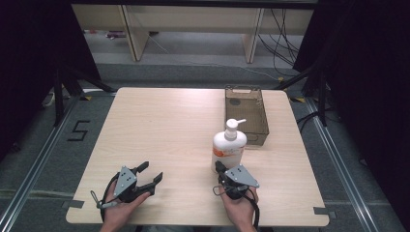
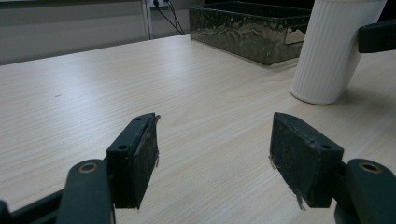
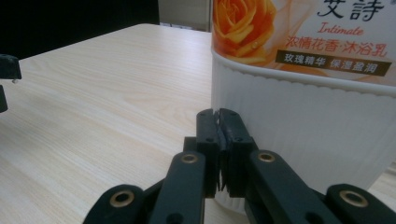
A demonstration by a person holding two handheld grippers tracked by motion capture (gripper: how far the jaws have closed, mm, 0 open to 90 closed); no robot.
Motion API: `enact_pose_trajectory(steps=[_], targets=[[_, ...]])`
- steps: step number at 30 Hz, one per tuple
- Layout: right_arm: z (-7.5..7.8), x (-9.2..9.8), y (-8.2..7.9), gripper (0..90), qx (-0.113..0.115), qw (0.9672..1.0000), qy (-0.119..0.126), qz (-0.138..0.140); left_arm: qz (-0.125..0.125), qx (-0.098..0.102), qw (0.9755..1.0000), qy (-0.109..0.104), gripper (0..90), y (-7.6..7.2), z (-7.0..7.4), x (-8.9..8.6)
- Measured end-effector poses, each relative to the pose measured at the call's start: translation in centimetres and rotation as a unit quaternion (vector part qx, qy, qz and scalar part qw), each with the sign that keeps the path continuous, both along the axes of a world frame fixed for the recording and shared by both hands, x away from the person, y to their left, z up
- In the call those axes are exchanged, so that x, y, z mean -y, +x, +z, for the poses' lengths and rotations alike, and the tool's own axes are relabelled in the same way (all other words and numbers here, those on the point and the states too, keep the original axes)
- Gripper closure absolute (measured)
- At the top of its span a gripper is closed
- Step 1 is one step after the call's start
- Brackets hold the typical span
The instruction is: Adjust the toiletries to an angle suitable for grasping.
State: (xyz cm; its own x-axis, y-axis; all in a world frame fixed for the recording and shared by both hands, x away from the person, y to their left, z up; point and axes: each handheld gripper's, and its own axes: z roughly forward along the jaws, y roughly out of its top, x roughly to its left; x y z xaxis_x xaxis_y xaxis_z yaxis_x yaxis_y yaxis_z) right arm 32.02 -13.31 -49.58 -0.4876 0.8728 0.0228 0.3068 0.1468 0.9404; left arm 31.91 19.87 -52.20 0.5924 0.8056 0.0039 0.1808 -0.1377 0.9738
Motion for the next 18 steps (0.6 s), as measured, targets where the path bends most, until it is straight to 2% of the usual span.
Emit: enact_pose_trajectory(steps=[2, 4, 8, 9, 10, 12, 14, 16, 17, 18], targets=[[0.0, 0.0, 0.1, 87.1, 0.007, 0.9999, -0.008, -0.004, 0.000, -0.001, 1.0000, 0.000, 31.8, 0.0, 0.0, 0.0], [0.0, -0.1, 0.1, 86.1, 0.003, 1.0000, -0.002, 0.000, 0.000, -0.001, 1.0000, 0.001, 31.8, 0.0, 0.0, 0.0], [0.8, -0.2, -0.8, 83.5, 0.007, 0.9999, -0.003, -0.008, 0.000, -0.002, 1.0000, 0.000, 31.8, 0.1, 0.0, 0.0], [1.1, -0.2, -0.9, 81.6, 0.018, 0.9998, -0.001, 0.000, 0.000, -0.002, 1.0000, 0.000, 31.8, 0.1, 0.0, 0.0], [1.5, 0.0, -1.3, 79.0, 0.031, 0.9995, -0.007, -0.008, 0.000, -0.002, 1.0000, -0.001, 31.8, 0.1, 0.0, 0.0], [2.4, 0.2, -1.9, 74.5, 0.038, 0.9990, 0.013, -0.020, -0.001, -0.002, 1.0000, -0.001, 31.8, 0.1, 0.0, 0.0], [3.4, 0.7, -2.5, 70.0, 0.058, 0.9972, 0.021, -0.042, -0.001, -0.002, 1.0000, 0.000, 31.8, 0.2, 0.0, 0.1], [3.7, 0.8, -2.6, 68.3, 0.062, 0.9966, 0.025, -0.048, -0.004, 0.003, 1.0000, -0.005, 31.8, 0.3, 0.0, 0.2], [4.6, 1.2, -2.8, 64.1, 0.069, 0.9945, 0.036, -0.071, -0.005, 0.004, 1.0000, -0.006, 31.8, 0.4, -0.1, 0.2], [4.8, 1.4, -2.8, 62.6, 0.076, 0.9935, 0.035, -0.077, -0.005, 0.004, 1.0000, -0.006, 31.7, 0.4, -0.1, 0.2]])
